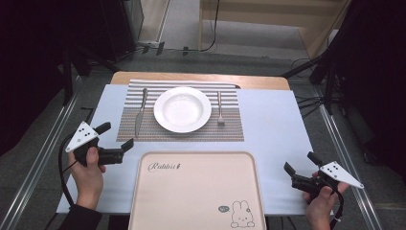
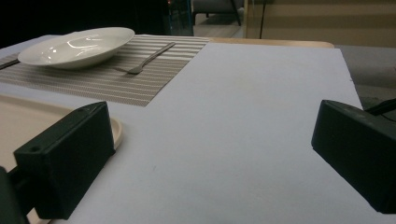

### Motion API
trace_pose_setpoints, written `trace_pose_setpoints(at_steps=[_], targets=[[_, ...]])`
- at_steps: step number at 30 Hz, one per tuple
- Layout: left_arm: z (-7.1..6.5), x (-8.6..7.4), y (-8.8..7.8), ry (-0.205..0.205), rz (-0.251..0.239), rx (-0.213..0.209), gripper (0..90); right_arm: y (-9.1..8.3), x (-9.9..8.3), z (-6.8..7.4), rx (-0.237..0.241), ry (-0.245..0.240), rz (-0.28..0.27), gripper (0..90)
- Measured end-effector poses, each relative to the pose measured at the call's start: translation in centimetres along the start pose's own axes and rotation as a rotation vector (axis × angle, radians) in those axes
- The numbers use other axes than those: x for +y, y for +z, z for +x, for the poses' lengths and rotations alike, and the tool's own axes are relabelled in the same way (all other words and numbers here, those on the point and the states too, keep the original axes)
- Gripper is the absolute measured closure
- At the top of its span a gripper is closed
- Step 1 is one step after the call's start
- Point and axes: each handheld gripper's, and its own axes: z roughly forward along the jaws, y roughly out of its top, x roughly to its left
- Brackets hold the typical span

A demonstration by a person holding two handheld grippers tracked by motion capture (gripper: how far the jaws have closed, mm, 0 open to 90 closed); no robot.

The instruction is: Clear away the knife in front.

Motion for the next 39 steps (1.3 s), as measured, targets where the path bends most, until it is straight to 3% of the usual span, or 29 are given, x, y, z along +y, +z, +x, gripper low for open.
trace_pose_setpoints(at_steps=[14,15,18,27,30,39], targets=[[0.7,2.7,2.1,0.004,0.025,0.005,0.0,0.2,0.0,0.1,0.003,-0.017,0.007,0.0],[0.7,2.9,2.2,-0.001,0.024,0.017,4.9,0.2,0.0,0.1,-0.004,-0.016,0.007,0.0],[1.0,3.2,2.8,0.001,0.030,0.026,5.3,0.2,0.0,0.1,-0.003,-0.019,0.007,0.0],[2.1,4.0,4.6,-0.031,0.055,0.024,5.4,0.2,-0.1,0.2,0.002,-0.021,0.008,0.0],[2.3,4.4,5.1,-0.032,0.069,0.060,14.2,0.3,-0.1,0.3,-0.002,-0.026,0.016,0.0],[3.7,5.2,7.0,-0.060,0.104,0.055,14.1,0.4,-0.1,0.4,0.006,-0.041,0.017,0.0]])
